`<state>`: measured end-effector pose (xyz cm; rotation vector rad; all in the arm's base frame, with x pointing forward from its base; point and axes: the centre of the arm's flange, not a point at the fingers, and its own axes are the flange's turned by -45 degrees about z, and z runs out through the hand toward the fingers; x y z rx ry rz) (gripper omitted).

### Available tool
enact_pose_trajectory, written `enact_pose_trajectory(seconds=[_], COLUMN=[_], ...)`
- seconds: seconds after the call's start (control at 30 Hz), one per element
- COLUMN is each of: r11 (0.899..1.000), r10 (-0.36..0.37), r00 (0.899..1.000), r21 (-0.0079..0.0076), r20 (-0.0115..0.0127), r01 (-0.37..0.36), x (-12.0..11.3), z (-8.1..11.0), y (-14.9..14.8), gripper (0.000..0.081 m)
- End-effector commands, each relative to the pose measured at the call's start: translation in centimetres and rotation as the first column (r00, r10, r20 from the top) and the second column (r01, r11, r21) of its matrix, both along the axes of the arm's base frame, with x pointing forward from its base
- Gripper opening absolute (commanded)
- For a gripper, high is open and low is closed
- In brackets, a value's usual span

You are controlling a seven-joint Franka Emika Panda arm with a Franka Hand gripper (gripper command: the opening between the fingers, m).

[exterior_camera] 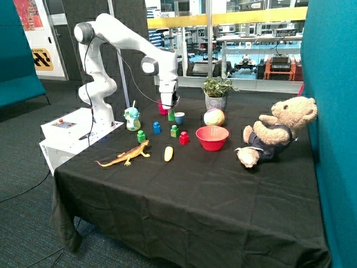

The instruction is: Stack green blocks

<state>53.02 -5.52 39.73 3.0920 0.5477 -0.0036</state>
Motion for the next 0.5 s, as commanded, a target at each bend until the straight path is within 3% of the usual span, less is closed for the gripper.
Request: enact_pose_trajectory(seconds=[0.0, 0.47], r11=[1.0, 1.0], r10=[-0.003, -0.003], r00=[1.0, 1.0], r21=[0.0019, 0.0019], r20=[0.002, 0.002], r01=[0.003, 0.003], x=[0.6, 0.3], z=[-0.3, -1.4], y=[-0.6, -0.8], gripper=[0.0, 0.0])
